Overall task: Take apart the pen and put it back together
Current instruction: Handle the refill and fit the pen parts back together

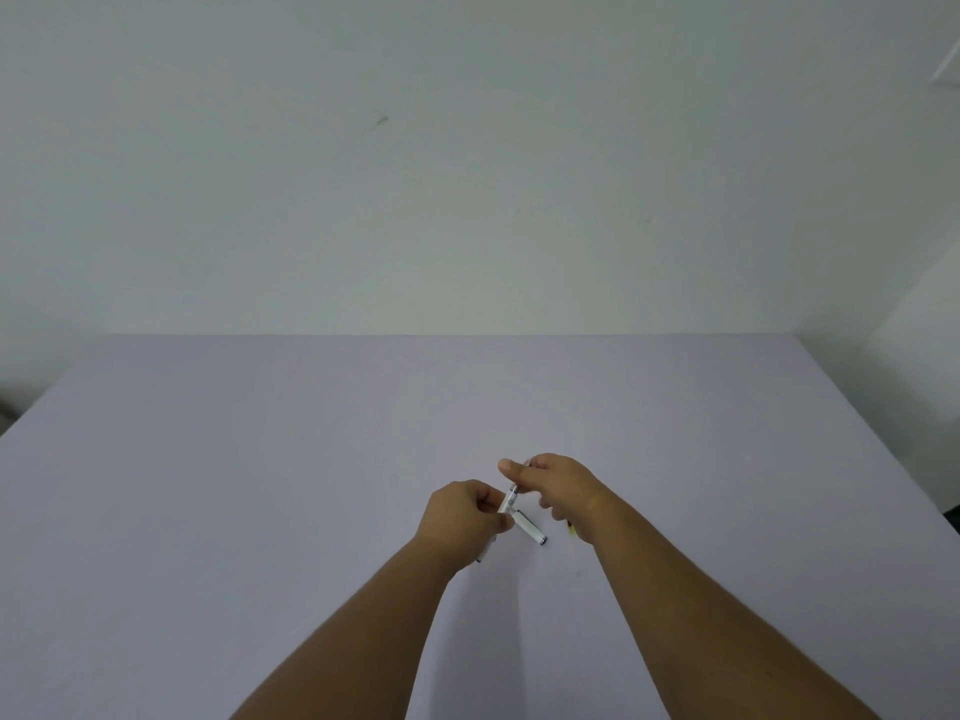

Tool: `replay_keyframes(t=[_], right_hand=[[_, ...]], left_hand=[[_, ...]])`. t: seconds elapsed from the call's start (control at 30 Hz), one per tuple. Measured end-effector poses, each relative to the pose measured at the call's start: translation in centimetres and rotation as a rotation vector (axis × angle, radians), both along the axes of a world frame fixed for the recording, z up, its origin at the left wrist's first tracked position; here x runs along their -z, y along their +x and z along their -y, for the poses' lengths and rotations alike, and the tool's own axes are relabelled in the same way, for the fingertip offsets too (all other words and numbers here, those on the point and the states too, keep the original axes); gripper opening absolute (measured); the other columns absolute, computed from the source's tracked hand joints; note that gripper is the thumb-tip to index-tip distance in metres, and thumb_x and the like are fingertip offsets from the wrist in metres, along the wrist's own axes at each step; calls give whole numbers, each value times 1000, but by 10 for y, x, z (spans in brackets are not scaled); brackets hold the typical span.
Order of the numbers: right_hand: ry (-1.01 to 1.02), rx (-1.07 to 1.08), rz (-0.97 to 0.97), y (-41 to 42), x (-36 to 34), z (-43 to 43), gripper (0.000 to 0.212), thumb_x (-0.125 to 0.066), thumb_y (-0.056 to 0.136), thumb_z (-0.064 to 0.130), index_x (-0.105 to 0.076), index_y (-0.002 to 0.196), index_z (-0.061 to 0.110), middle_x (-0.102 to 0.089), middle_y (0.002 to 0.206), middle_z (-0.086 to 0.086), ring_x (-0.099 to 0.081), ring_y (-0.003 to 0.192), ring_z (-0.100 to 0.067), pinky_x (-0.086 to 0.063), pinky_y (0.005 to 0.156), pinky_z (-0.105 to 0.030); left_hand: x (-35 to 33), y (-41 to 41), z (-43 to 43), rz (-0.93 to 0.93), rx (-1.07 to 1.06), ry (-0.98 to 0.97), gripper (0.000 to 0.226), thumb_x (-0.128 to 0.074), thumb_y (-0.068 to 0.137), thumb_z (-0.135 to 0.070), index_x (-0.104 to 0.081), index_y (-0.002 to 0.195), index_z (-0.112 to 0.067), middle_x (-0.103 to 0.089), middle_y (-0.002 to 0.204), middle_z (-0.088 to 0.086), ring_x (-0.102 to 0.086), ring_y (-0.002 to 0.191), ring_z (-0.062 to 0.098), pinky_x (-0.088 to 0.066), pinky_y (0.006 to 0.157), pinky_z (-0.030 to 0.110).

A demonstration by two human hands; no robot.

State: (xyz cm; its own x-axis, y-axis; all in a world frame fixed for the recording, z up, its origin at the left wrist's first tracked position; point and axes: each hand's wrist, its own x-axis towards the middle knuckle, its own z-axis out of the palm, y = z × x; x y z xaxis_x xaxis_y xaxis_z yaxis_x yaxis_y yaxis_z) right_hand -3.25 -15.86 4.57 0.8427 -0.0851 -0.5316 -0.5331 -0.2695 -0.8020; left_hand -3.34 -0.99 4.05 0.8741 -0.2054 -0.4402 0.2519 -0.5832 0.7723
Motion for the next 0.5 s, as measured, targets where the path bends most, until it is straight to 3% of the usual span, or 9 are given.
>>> replay_keyframes(t=[0.1, 0.23, 0.37, 0.5], right_hand=[[115, 16, 41, -1, -2, 3, 8, -65, 86, 27, -67, 86, 19, -65, 93, 1, -47, 71, -12, -39, 62, -22], [-54, 45, 24, 0, -3, 2, 30, -68, 81, 42, -57, 72, 16, -58, 76, 2, -42, 61, -10, -35, 58, -22], [134, 51, 56, 1, -1, 5, 6, -66, 85, 24, -68, 84, 18, -62, 86, 1, -45, 70, -12, -39, 63, -23], [-7, 57, 29, 1, -2, 5, 27, -69, 81, 38, -58, 71, 15, -59, 78, 2, -42, 62, -10, -36, 61, -22]], left_hand=[[-2, 2, 1, 7, -7, -3, 8, -70, 82, -12, -65, 85, -19, -61, 71, -5, -56, 60, 8, -42, 42, 14], [-4, 1, 5, 7, 18, -5, 7, -69, 82, -12, -65, 85, -17, -63, 75, -2, -58, 66, 11, -42, 47, 16], [-4, 4, 4, 9, -4, 2, 8, -70, 80, -12, -65, 82, -18, -62, 71, -4, -57, 60, 8, -42, 45, 15], [-3, 3, 4, 10, 16, 14, 8, -70, 81, -14, -64, 82, -19, -61, 71, -5, -55, 59, 8, -40, 41, 13]])
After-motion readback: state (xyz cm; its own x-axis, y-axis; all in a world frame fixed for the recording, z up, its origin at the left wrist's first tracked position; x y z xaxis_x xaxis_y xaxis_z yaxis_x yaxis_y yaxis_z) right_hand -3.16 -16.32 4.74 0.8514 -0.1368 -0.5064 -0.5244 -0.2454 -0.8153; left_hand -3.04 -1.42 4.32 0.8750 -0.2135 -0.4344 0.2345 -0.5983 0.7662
